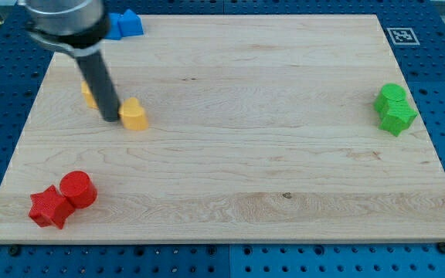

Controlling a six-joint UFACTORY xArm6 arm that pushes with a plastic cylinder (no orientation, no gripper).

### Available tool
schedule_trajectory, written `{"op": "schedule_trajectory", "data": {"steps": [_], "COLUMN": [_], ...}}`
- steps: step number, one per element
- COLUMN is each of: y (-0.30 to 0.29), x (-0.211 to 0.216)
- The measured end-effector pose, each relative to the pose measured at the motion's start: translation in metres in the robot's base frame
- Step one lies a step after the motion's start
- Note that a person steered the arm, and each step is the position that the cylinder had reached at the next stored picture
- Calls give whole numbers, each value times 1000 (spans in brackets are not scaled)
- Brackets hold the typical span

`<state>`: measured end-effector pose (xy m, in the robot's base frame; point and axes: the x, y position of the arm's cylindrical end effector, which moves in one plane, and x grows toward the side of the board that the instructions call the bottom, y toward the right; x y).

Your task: Move your arm towards the yellow hexagon

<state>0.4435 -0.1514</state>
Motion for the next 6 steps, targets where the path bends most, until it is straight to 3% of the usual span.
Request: {"op": "schedule_trajectory", "data": {"steps": [2, 4, 5, 6], "y": [97, -21, -75, -82], "x": [33, 34, -5, -57]}}
